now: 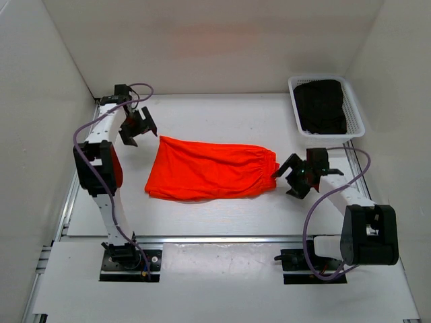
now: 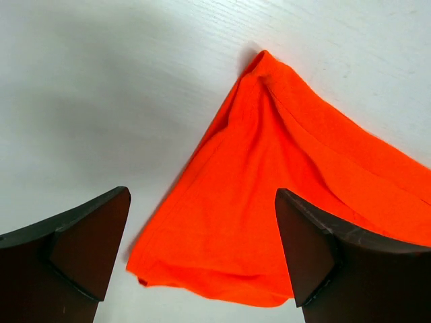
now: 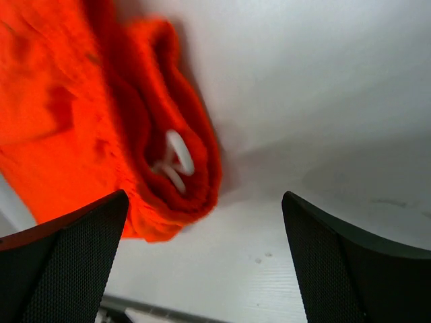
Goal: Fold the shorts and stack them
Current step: Fold the shorts
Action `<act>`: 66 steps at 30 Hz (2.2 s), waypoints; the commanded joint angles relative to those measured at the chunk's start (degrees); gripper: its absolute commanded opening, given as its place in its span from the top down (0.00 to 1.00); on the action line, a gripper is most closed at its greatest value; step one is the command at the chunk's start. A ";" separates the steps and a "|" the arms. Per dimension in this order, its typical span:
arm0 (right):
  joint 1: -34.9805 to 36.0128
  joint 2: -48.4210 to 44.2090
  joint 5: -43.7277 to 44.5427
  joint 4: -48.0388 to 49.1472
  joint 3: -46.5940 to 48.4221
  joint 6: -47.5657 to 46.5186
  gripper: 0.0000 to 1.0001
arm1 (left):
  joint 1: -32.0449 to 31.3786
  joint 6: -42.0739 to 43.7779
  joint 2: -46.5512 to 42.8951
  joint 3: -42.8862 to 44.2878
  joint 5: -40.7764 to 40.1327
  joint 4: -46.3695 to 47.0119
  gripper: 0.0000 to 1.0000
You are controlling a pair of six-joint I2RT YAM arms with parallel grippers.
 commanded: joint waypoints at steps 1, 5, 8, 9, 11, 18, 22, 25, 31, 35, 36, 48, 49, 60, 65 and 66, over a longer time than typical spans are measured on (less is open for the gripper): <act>0.14 -2.62 -10.61 9.55 -5.88 7.31 0.02 | -0.18 0.35 -10.73 -2.62 -1.76 1.26 0.00; 0.14 -0.62 -8.68 17.29 -9.24 8.72 0.04 | 1.05 -0.18 -17.66 -6.83 -1.15 1.26 0.00; 0.14 4.74 -8.68 20.10 -7.92 8.72 0.05 | 2.19 -1.40 -21.37 -12.10 -0.36 2.05 0.00; 0.14 6.58 -8.68 21.41 -7.92 9.33 0.08 | 2.20 -1.41 -23.47 -13.42 0.17 2.05 0.00; 0.14 8.43 -7.71 23.00 -6.70 9.95 0.13 | 2.81 -1.41 -25.15 -16.68 0.18 2.58 0.00; 1.19 11.01 -3.34 22.06 -4.23 13.11 0.67 | 3.87 -0.88 -27.62 -22.48 0.18 2.58 0.00; 1.19 4.94 4.38 12.13 -0.55 7.86 0.99 | 5.18 -0.88 -30.07 -26.00 -0.35 3.11 0.00; 1.19 1.95 6.35 6.23 2.45 4.34 1.00 | 5.71 -2.81 -32.62 -29.51 2.36 4.86 0.02; 1.80 -1.93 7.76 0.96 10.17 -1.29 1.00 | 5.71 -4.04 -33.33 -37.86 6.75 9.96 0.63; 4.43 -1.23 8.98 -2.74 17.82 -4.63 1.00 | 5.19 -5.19 -28.61 -41.56 8.79 14.17 0.90; 5.23 -0.27 9.94 -4.22 19.31 -5.16 1.00 | 4.40 -5.71 -27.54 -42.26 8.79 14.70 0.90; 22.54 8.52 21.54 -13.55 38.74 -8.77 1.00 | 1.94 -5.71 -20.34 -40.07 9.32 15.85 0.90; 25.33 10.19 22.77 -14.69 41.28 -8.77 1.00 | 1.93 -5.71 -20.32 -40.07 9.32 15.85 0.90; 42.92 25.91 35.78 -21.55 59.92 -9.29 1.00 | -1.49 -5.71 -14.44 -39.02 11.07 18.04 0.90; 47.50 34.61 37.02 -23.75 68.61 -9.82 1.00 | -1.49 -6.24 -13.91 -39.01 11.07 18.05 0.90; 47.51 35.94 37.02 -23.75 70.03 -9.82 1.00 | -1.49 -6.24 -13.91 -39.01 11.07 18.05 0.90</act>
